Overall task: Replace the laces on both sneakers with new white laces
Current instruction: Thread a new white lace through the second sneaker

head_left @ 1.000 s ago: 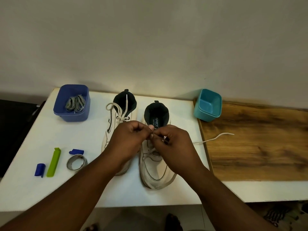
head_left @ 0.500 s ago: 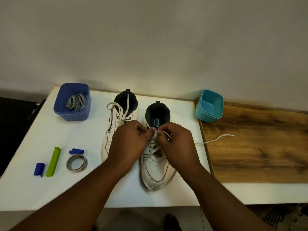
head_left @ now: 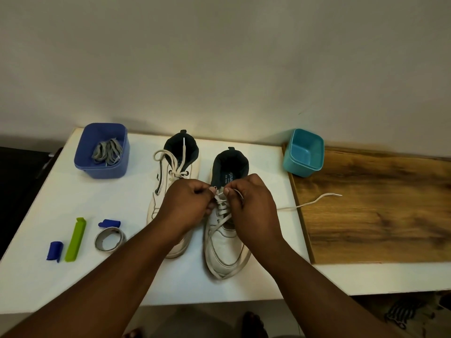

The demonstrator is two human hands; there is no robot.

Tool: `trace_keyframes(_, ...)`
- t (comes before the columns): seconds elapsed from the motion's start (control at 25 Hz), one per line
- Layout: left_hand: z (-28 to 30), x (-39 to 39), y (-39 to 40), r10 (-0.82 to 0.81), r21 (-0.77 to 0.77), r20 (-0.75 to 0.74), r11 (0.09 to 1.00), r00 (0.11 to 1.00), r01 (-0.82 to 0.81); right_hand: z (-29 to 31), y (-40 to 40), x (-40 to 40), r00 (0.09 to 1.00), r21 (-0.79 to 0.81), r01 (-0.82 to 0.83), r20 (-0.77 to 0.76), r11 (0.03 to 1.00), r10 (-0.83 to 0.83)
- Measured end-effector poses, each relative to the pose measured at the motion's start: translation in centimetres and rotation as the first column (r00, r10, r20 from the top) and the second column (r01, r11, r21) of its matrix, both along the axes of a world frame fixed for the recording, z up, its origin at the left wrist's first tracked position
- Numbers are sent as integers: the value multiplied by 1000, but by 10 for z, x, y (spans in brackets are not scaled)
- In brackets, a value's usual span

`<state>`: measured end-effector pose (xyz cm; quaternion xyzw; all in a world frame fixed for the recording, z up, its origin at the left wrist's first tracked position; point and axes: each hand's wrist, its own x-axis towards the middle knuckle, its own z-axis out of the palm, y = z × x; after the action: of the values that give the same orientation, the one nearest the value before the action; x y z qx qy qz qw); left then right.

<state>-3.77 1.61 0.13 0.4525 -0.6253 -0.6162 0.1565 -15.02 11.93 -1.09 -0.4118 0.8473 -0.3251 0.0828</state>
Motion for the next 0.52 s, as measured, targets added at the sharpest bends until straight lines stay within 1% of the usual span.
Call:
trace_keyframes(0.16,-1,-1,-1,10,41,-7,999,1000,-9,-1,-2,2,999,-5,-32,0,999,32)
trace_keyframes(0.36,-1,-1,1,-15,25,-7,1000,1000,15,-1,-2,4,998,27,-34,-47,999,35)
trace_keyframes(0.4,-2,-2,1,-22,18,-2,1000,1000,22,-1,-3,4,998,22,-45,-38,999,46)
trace_keyframes(0.52,-2,0,-1,-60,15,-3,998,998,61,4,-2,-2,991,-28,-120,62,992,122)
